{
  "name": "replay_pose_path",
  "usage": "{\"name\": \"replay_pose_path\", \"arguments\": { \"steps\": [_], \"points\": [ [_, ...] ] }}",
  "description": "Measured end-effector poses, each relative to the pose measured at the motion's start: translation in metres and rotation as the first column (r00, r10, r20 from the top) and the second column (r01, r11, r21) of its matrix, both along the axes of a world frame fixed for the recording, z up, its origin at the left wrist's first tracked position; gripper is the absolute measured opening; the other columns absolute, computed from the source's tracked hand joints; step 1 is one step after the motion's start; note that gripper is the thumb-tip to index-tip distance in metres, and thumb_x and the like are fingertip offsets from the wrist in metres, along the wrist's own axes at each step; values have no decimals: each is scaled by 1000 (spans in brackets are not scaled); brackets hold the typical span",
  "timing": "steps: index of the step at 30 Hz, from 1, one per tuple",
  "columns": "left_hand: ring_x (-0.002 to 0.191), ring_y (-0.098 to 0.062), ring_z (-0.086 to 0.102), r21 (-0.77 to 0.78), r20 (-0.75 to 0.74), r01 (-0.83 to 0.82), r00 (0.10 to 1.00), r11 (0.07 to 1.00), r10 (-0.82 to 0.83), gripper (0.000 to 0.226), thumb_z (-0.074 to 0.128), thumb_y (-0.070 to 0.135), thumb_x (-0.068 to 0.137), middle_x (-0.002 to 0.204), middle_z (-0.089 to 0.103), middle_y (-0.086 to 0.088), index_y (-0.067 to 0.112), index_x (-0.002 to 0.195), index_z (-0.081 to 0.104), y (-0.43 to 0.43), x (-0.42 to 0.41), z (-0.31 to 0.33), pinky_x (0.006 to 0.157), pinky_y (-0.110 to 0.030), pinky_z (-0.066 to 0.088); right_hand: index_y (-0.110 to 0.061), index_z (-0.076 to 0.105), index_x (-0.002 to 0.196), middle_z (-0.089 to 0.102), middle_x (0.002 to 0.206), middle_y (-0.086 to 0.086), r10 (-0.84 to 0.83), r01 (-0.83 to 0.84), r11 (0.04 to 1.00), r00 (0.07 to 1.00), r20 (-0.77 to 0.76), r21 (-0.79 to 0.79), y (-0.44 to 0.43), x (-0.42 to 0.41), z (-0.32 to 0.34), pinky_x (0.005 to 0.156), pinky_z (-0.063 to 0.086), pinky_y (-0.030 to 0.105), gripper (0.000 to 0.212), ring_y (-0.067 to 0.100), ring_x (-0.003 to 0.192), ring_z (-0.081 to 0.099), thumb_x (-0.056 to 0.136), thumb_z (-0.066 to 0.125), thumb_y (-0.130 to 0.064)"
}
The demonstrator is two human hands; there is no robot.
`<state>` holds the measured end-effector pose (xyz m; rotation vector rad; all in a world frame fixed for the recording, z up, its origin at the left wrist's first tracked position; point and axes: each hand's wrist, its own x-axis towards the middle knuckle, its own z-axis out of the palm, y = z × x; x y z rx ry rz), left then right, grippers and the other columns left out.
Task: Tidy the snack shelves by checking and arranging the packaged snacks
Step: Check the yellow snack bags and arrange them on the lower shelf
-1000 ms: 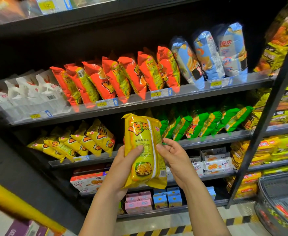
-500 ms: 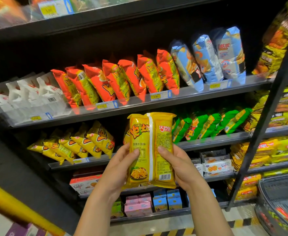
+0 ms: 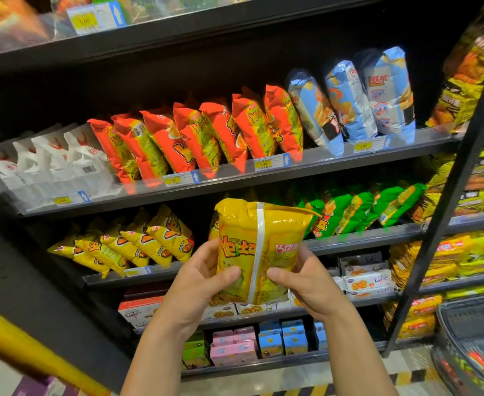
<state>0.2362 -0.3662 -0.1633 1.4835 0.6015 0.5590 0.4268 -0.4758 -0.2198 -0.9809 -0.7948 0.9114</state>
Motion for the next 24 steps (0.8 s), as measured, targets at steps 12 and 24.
{"name": "replay_pose_path", "arguments": {
  "steps": [12,24],
  "points": [
    [68,6,74,-162,-58,-81,996,984,72,23,64,36,101,78,79,18,19,116,62,-10,20,5,53,-12,55,-10,65,132,76,123,16,77,-104,979,985,-156,-176,4,-9,15,100,58,49,61,32,113,74,84,80,-44],
    [117,-25,74,-258,-121,-128,988,958,99,35,53,31,107,125,77,-8,16,136,67,0,8,-7,106,-48,53,-23,64,131,79,117,-2,3,20,956,997,78,-293,6,-15,26,102,58,51,74,17,109,76,78,69,-75]
  ]
}}
